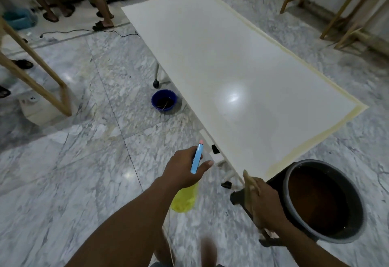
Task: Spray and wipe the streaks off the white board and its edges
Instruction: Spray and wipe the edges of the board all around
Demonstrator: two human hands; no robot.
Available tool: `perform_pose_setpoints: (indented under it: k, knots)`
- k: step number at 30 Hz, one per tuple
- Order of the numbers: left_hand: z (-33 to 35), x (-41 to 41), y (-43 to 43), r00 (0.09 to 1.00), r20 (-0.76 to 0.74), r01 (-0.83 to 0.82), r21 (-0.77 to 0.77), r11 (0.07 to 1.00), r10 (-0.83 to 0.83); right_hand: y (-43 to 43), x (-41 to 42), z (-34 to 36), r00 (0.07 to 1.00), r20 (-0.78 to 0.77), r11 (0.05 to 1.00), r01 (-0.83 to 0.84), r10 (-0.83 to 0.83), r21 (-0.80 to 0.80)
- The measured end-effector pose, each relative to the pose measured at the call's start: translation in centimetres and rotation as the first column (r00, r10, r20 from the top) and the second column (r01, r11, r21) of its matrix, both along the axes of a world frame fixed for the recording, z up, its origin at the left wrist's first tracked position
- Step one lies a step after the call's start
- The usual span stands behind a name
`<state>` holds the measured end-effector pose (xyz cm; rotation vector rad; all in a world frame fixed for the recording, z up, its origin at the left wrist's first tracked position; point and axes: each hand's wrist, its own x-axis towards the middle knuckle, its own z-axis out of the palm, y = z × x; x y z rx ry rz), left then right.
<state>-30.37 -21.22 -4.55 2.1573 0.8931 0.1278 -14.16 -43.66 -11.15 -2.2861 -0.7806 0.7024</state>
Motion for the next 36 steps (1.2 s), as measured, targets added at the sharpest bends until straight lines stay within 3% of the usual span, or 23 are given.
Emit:
perform_pose_setpoints:
  k: [1,3,5,8,11,14,18,24,30,36]
  knots:
    - [0.4,-0.1,0.9,1.000,0.000,0.001,0.008,1.000,-0.001,2.4,0.3,1.6,0.954,-0.218,0.977,0.214,-0.208,0.001]
    - [1.2,-0.6,3.0,1.000,0.003,0.002,0.011,1.000,-0.002,7.1,0.8,4.1,0.595,-0.673,0.842,0.533,-0.439,-0.078]
    - [2.3,-1.2,5.6,1.000,0.015,0.004,0.001,1.000,-0.004,11.7,0.9,6.4,0.290,-0.898,0.759,0.647,-0.331,-0.071]
    - [4.4,-2.4,10.1,1.000,0.017,-0.007,-0.009,1.000,0.007,17.7,-0.1,8.6,0.075,-0.997,0.672,0.740,-0.018,0.044]
    - [6.1,-3.2,14.6,0.999,-0.011,0.029,-0.013,0.999,-0.030,22.3,-1.7,9.2,0.072,-0.974,0.617,0.763,0.215,0.193]
    - [6.9,-3.3,19.0,0.996,-0.053,0.071,0.001,0.997,-0.071,27.1,-3.2,8.9,0.077,-0.954,0.643,0.722,0.291,0.255]
    - [7.2,-2.7,24.4,0.985,-0.108,0.140,0.012,0.990,-0.138,32.9,-2.6,8.9,0.000,-0.936,0.654,0.715,0.352,0.246]
    - [8.5,1.9,35.2,0.994,-0.067,0.088,0.061,0.994,-0.083,45.0,4.2,10.6,0.112,-0.943,0.663,0.685,0.314,0.302]
    - [11.0,6.9,44.4,0.998,-0.040,0.058,0.079,0.995,-0.055,57.9,9.1,13.5,0.070,-0.963,0.775,0.580,0.260,0.252]
    - [11.1,9.0,53.3,0.992,-0.093,0.087,0.067,0.994,-0.081,68.6,10.0,14.2,0.034,-0.973,0.821,0.530,0.227,0.210]
